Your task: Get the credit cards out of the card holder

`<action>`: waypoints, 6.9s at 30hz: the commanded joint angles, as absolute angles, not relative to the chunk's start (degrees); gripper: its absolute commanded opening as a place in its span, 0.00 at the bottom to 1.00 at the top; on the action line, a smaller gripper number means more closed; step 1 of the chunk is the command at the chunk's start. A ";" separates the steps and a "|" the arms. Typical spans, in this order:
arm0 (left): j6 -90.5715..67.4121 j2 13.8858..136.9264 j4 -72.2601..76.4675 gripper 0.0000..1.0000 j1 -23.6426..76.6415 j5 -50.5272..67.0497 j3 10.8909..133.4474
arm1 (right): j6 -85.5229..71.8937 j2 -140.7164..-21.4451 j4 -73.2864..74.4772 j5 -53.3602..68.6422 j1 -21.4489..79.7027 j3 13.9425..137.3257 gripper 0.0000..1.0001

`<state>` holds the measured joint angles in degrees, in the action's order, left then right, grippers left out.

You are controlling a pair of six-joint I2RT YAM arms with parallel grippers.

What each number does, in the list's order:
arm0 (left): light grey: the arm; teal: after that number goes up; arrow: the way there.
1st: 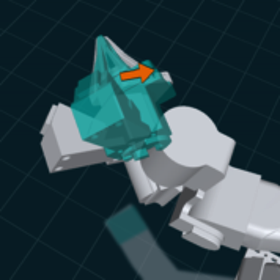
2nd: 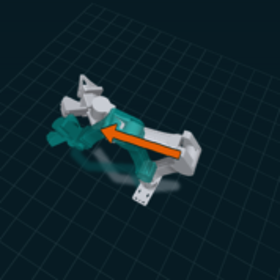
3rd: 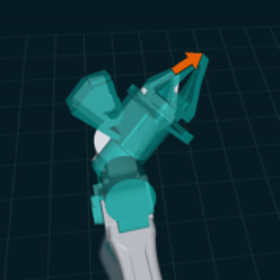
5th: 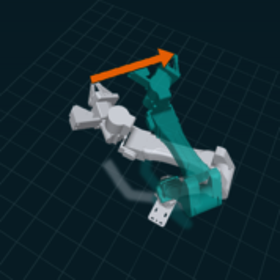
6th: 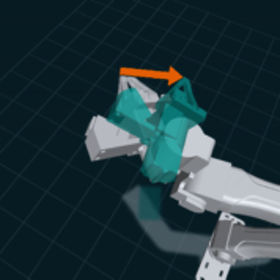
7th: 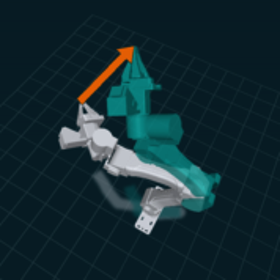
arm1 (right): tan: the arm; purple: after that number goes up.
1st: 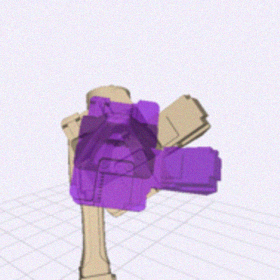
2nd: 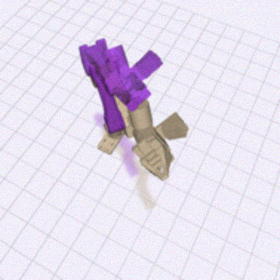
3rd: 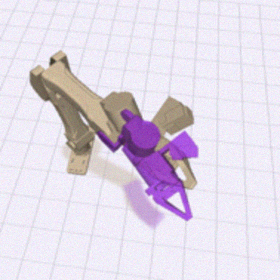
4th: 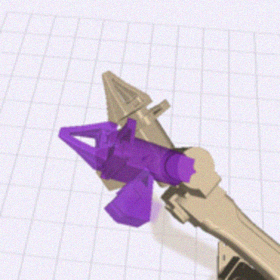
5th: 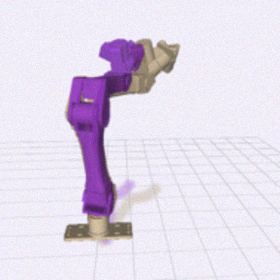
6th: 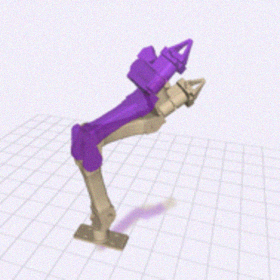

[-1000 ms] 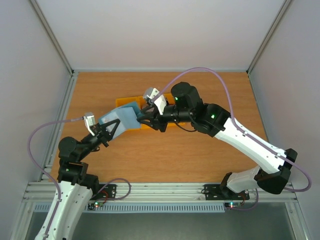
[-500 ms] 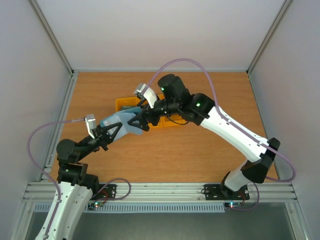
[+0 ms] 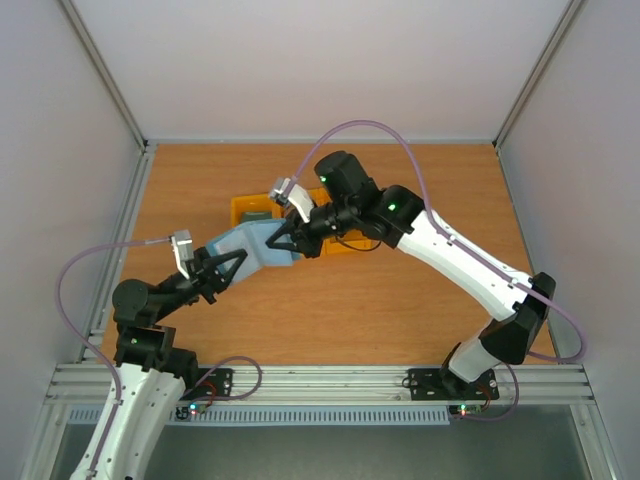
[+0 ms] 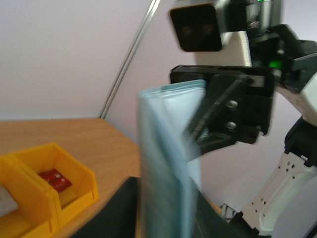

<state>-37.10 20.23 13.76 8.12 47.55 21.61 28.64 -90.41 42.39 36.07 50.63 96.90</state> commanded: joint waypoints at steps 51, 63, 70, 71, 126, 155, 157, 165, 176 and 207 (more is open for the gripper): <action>-40.43 21.45 24.35 0.53 10.99 48.05 21.55 | 35.61 -87.26 42.37 61.32 43.50 97.14 0.01; -39.24 20.47 25.11 0.04 12.55 49.09 21.36 | 36.40 -93.90 42.14 63.01 42.98 100.95 0.01; -38.72 19.80 20.64 0.00 12.65 44.84 20.17 | 35.34 -94.55 42.33 55.55 42.98 100.29 0.50; -38.68 19.65 20.34 0.00 12.65 44.39 19.82 | 35.63 -94.02 42.55 56.11 42.96 99.98 0.56; -38.60 19.14 20.30 0.46 12.04 53.03 20.71 | 32.03 -86.94 41.92 37.45 44.10 94.16 0.01; -38.32 19.38 17.14 0.00 12.13 45.38 20.12 | 34.17 -85.21 39.88 43.27 40.56 89.06 0.22; -38.09 19.05 15.51 0.00 12.13 44.13 20.21 | 30.79 -82.53 39.17 40.79 34.13 87.11 0.25; -32.71 18.27 5.81 0.00 12.13 36.17 21.46 | 23.85 -74.69 44.34 32.31 27.13 87.14 0.34; -13.94 18.82 -5.81 0.00 12.11 35.78 25.43 | 20.39 -83.96 24.95 35.86 52.82 88.86 0.35; -38.02 19.38 18.11 0.00 12.04 47.27 19.34 | 35.29 -80.57 34.47 42.00 48.43 80.89 0.30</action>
<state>-35.46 20.25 8.01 12.21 46.50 18.94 32.16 -84.84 37.15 27.66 48.77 84.77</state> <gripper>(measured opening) 0.038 0.292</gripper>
